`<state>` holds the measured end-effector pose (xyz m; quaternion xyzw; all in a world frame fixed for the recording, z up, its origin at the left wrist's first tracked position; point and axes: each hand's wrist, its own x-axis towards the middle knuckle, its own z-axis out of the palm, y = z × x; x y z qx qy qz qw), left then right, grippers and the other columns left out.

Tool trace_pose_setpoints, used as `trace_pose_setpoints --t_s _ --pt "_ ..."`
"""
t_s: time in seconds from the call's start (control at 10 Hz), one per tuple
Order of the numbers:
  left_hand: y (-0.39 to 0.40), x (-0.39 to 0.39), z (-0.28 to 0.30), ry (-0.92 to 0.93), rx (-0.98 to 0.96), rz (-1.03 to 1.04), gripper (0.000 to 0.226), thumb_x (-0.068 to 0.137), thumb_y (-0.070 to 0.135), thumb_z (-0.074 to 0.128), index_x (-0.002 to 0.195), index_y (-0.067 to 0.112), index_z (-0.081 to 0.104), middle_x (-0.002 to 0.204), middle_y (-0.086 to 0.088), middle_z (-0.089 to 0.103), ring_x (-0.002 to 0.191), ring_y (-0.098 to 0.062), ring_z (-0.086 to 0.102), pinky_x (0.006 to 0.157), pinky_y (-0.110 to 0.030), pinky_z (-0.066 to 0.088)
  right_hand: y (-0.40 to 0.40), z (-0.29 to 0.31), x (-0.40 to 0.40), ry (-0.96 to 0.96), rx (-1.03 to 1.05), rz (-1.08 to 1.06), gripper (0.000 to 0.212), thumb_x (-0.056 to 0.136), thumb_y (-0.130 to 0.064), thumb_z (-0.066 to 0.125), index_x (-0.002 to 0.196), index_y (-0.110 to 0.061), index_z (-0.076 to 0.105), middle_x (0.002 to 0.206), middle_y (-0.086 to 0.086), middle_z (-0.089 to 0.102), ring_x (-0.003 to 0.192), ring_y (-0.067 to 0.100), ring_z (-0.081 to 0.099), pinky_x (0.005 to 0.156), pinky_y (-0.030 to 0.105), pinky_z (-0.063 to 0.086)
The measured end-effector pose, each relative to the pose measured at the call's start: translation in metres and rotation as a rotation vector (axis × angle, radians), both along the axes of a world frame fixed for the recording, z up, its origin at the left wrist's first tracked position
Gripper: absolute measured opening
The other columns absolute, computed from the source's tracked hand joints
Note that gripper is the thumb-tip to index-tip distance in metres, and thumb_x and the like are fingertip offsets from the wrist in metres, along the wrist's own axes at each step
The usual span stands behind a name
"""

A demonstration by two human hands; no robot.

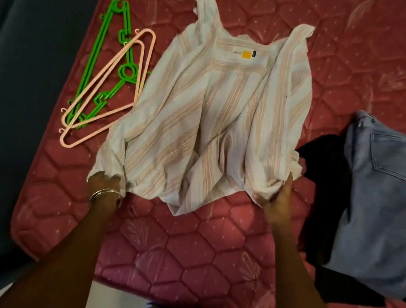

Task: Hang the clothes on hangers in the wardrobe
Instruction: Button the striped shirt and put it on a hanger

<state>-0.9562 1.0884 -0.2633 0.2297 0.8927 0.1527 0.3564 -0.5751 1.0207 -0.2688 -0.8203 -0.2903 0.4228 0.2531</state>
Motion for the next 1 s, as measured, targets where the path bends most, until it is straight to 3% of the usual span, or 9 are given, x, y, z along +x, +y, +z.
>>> trace_pose_setpoints --t_s 0.1,0.2,0.4,0.5,0.6,0.7,0.8,0.9,1.0 --pt "0.006 0.0 0.006 0.044 0.128 0.034 0.049 0.068 0.038 0.057 0.092 -0.005 0.059 0.095 -0.022 0.065 0.09 -0.033 0.063 0.074 -0.046 0.049 0.008 0.018 -0.002 -0.328 0.005 -0.042 0.034 0.089 -0.011 0.054 0.12 0.002 0.061 0.096 0.025 0.068 0.09 0.044 0.064 0.078 0.044 0.049" --pt "0.014 0.008 0.024 0.184 0.36 -0.106 0.045 0.076 0.031 0.052 0.087 -0.012 0.059 0.083 -0.033 0.063 0.078 -0.045 0.062 0.067 -0.048 0.048 0.018 0.053 -0.006 -0.548 0.122 -0.209 0.043 0.084 -0.021 0.041 0.1 0.012 0.064 0.085 0.036 0.064 0.076 0.05 0.062 0.067 0.046 0.048" --pt "-0.012 0.089 0.092 0.416 0.905 -0.987 0.025 0.075 0.009 0.049 0.086 0.0 0.07 0.068 -0.013 0.064 0.059 -0.029 0.058 0.056 -0.034 0.046 -0.017 0.094 -0.044 -1.087 0.447 0.153 0.013 0.084 -0.022 0.053 0.077 -0.012 0.051 0.086 0.021 0.054 0.085 0.032 0.046 0.073 0.043 0.032" --pt "-0.067 0.124 0.077 0.455 0.539 -1.512 0.019 0.062 0.016 0.06 0.075 0.018 0.073 0.06 0.001 0.063 0.05 -0.022 0.06 0.058 -0.033 0.045 -0.053 0.073 -0.082 -0.923 0.355 0.522 0.007 0.076 -0.026 0.057 0.078 -0.02 0.053 0.102 0.019 0.06 0.097 0.036 0.054 0.082 0.047 0.037" --pt "-0.104 0.136 0.071 0.511 -0.149 -1.676 0.031 0.07 0.021 0.063 0.098 0.028 0.073 0.067 0.003 0.068 0.065 -0.016 0.067 0.079 -0.04 0.05 -0.08 0.056 -0.1 -0.44 -0.173 1.092 0.036 0.088 -0.037 0.061 0.116 -0.015 0.059 0.119 0.012 0.057 0.108 0.034 0.057 0.088 0.043 0.046" --pt "-0.125 0.129 0.053 0.385 -0.522 -1.664 0.035 0.095 0.009 0.04 0.119 0.018 0.063 0.115 -0.005 0.066 0.112 -0.028 0.06 0.105 -0.048 0.032 -0.099 0.044 -0.096 0.076 -0.456 1.18 0.03 0.095 -0.029 0.056 0.121 -0.016 0.063 0.122 0.004 0.062 0.11 0.023 0.058 0.086 0.024 0.042" --pt "-0.128 0.117 0.04 0.368 -0.438 -1.596 0.033 0.096 0.015 0.039 0.12 0.02 0.062 0.118 -0.005 0.063 0.111 -0.03 0.06 0.096 -0.041 0.043 -0.113 0.023 -0.091 -0.098 -0.262 0.481 0.017 0.088 -0.006 0.055 0.093 -0.008 0.071 0.098 0.008 0.071 0.09 0.027 0.066 0.075 0.029 0.048" --pt "-0.11 0.117 0.024 0.221 -0.175 -1.394 0.028 0.096 0.021 0.044 0.115 0.011 0.062 0.112 -0.01 0.061 0.101 -0.03 0.061 0.08 -0.035 0.047 -0.103 0.006 -0.073 -0.122 -0.141 -0.187 0.011 0.083 -0.001 0.063 0.091 -0.003 0.069 0.089 0.011 0.069 0.082 0.023 0.063 0.081 0.037 0.053" --pt "-0.091 0.129 0.01 0.053 0.002 -1.077 0.019 0.092 0.017 0.053 0.099 0.004 0.065 0.1 -0.013 0.066 0.093 -0.029 0.062 0.075 -0.035 0.046 -0.083 -0.008 -0.064 0.119 -0.215 -0.209 0.024 0.076 -0.002 0.072 0.095 -0.013 0.062 0.079 -0.001 0.062 0.08 0.021 0.06 0.083 0.047 0.054"
